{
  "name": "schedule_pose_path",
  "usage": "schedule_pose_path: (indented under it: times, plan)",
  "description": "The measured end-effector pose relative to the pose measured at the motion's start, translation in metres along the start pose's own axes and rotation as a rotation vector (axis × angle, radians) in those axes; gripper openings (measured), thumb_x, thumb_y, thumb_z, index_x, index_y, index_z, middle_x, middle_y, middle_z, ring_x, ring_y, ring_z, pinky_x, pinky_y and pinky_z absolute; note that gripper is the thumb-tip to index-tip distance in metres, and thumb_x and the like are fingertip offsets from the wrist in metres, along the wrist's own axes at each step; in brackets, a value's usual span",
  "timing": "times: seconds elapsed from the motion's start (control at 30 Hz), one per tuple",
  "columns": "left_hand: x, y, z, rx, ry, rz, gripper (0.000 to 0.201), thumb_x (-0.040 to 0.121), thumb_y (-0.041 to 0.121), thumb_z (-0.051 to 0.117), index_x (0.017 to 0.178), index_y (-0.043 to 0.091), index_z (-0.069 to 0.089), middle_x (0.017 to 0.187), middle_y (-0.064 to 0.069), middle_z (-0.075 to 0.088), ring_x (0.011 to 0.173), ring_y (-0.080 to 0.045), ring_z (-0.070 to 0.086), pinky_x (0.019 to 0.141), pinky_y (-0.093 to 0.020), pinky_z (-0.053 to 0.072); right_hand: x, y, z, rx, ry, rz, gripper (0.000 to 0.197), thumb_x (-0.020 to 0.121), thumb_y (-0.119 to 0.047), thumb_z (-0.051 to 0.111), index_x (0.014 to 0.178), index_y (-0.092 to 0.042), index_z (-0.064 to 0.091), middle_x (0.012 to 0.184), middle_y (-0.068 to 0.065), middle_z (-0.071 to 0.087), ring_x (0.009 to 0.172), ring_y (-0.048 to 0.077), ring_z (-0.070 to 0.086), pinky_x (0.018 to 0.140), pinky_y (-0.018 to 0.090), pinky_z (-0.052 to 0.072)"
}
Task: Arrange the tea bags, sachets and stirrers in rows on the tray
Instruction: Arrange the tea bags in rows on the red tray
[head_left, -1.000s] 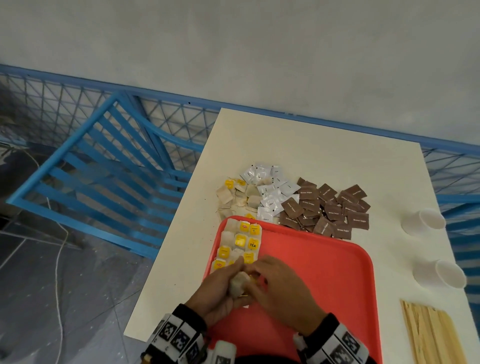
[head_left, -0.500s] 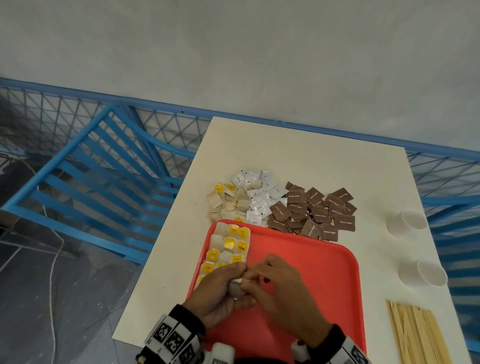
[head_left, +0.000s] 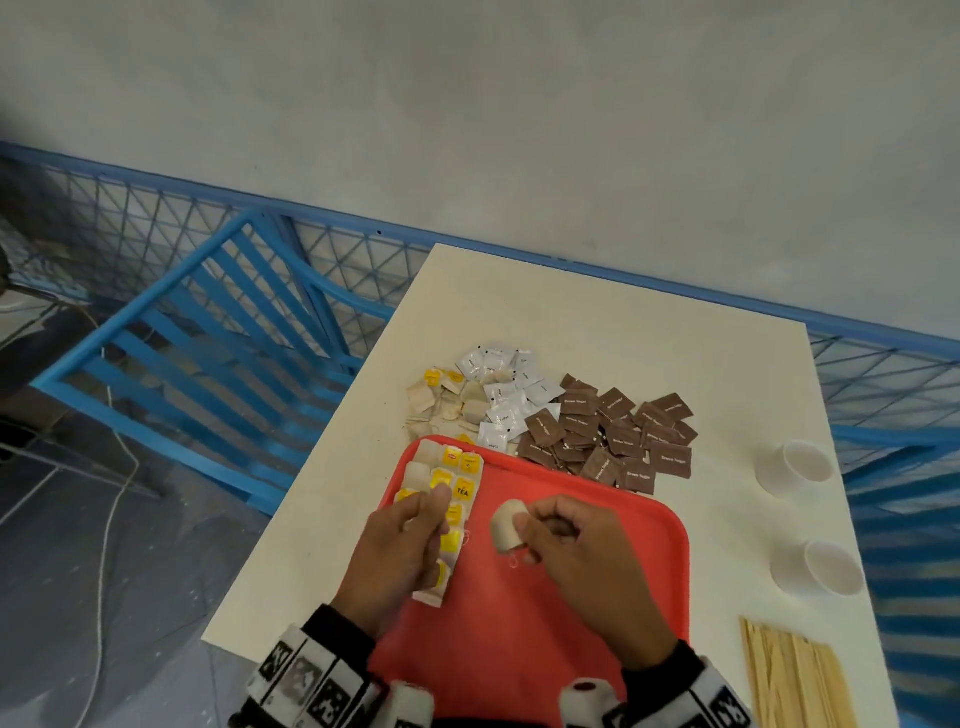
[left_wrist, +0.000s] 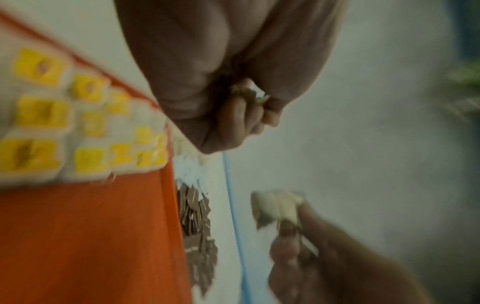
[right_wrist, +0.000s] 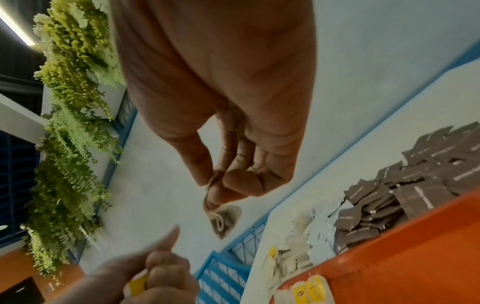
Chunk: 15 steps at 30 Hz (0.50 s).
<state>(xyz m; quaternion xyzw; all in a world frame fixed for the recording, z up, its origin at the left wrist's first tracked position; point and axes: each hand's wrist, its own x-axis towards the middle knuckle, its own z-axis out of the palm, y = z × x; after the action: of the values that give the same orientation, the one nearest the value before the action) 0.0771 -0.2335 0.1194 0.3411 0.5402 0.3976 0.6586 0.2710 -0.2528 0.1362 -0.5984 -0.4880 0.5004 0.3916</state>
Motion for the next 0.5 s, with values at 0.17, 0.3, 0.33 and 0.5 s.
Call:
schedule_pose_path:
  times: [0.17, 0.3, 0.33, 0.5]
  plan:
    - [-0.021, -0.005, 0.013, 0.63, 0.011, 0.483, 0.042, 0.066, 0.065, 0.074, 0.098, 0.037, 0.074, 0.062, 0.017, 0.054, 0.055, -0.002, 0.047, 0.057, -0.012, 0.035, -0.002, -0.008, 0.008, 0.104, -0.052, 0.031, 0.016, 0.092, -0.01, 0.065, 0.078, -0.011, 0.072, 0.062, -0.003, 0.071, 0.051, -0.001, 0.058, 0.053, 0.012, 0.042]
    - [-0.019, -0.009, 0.003, 0.702, 0.07, 0.583, 0.023, 0.075, 0.059, 0.072, 0.085, 0.039, 0.074, 0.069, 0.019, 0.058, 0.06, -0.002, 0.049, 0.058, -0.012, 0.033, -0.003, -0.021, 0.019, 0.153, -0.172, 0.063, 0.027, 0.099, -0.022, 0.055, 0.085, -0.013, 0.077, 0.079, -0.001, 0.077, 0.065, 0.002, 0.063, 0.056, 0.015, 0.043]
    - [-0.018, -0.007, -0.001, 0.68, 0.06, 0.57, 0.016, 0.08, 0.052, 0.072, 0.084, 0.037, 0.075, 0.068, 0.019, 0.059, 0.06, -0.003, 0.05, 0.059, -0.014, 0.034, -0.002, -0.022, 0.021, 0.136, -0.183, 0.044, 0.029, 0.1, -0.023, 0.054, 0.085, -0.014, 0.077, 0.079, -0.002, 0.076, 0.065, 0.001, 0.062, 0.057, 0.014, 0.042]
    - [-0.012, 0.011, -0.029, 0.597, -0.148, 0.402, 0.017, 0.091, 0.028, 0.065, 0.084, 0.021, 0.078, 0.078, 0.017, 0.074, 0.075, 0.001, 0.068, 0.069, -0.013, 0.045, 0.009, -0.018, 0.03, -0.075, -0.092, -0.119, 0.004, 0.09, -0.021, 0.07, 0.09, -0.017, 0.072, 0.081, -0.003, 0.071, 0.064, 0.004, 0.059, 0.062, 0.018, 0.046]
